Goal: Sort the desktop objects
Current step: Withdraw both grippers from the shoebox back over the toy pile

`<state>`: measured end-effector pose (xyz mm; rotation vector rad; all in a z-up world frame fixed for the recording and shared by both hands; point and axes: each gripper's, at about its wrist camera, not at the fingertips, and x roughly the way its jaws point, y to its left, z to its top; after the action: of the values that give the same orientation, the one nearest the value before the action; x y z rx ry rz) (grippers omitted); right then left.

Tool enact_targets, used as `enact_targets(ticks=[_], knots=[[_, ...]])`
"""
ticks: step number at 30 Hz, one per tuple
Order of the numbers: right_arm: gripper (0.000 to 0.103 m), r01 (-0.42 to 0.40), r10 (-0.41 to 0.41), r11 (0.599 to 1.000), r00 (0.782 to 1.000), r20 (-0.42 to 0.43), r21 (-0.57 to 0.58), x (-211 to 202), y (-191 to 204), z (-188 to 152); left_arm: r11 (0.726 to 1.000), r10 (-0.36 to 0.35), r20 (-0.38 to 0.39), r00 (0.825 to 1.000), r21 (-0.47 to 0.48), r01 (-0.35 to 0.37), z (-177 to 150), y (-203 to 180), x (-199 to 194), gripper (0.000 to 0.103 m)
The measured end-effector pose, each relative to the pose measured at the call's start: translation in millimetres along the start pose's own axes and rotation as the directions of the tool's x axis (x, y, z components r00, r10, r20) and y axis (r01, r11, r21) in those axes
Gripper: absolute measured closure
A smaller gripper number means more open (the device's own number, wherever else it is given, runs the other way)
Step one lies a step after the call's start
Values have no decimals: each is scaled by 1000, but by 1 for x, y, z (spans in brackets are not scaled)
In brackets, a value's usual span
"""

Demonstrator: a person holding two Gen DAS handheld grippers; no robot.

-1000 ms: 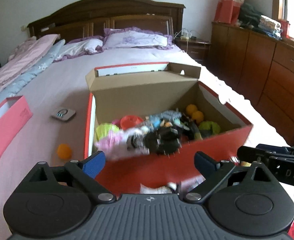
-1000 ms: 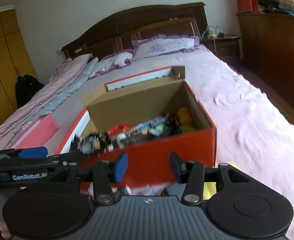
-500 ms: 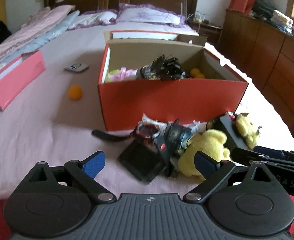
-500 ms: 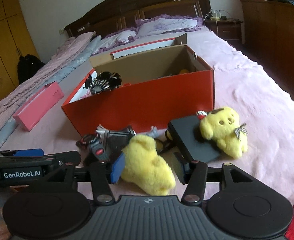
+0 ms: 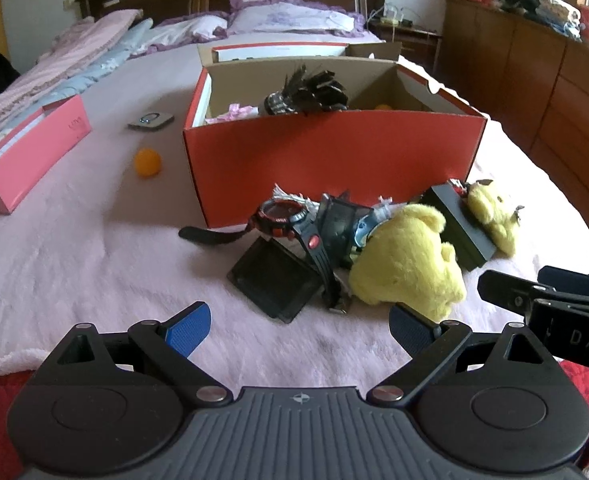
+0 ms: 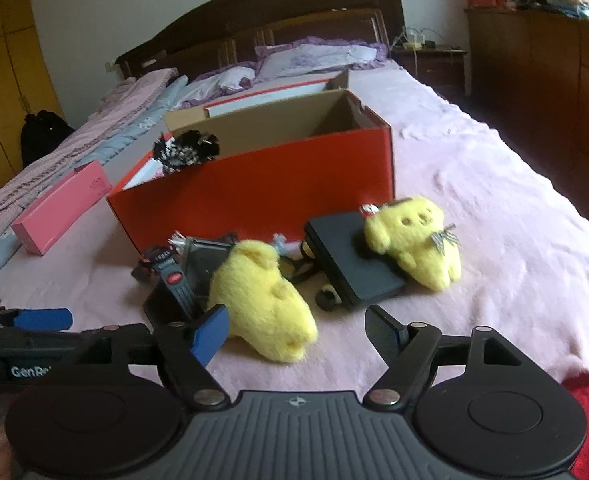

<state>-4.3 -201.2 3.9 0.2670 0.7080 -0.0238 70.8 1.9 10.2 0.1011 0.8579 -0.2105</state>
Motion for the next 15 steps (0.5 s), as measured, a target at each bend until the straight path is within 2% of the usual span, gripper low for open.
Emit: enact_targets(ticks=[15], knots=[[25, -1, 1, 1000, 1000, -25, 16, -1, -8, -8, 1000, 7, -37, 999, -14, -8, -4, -2, 6, 3]])
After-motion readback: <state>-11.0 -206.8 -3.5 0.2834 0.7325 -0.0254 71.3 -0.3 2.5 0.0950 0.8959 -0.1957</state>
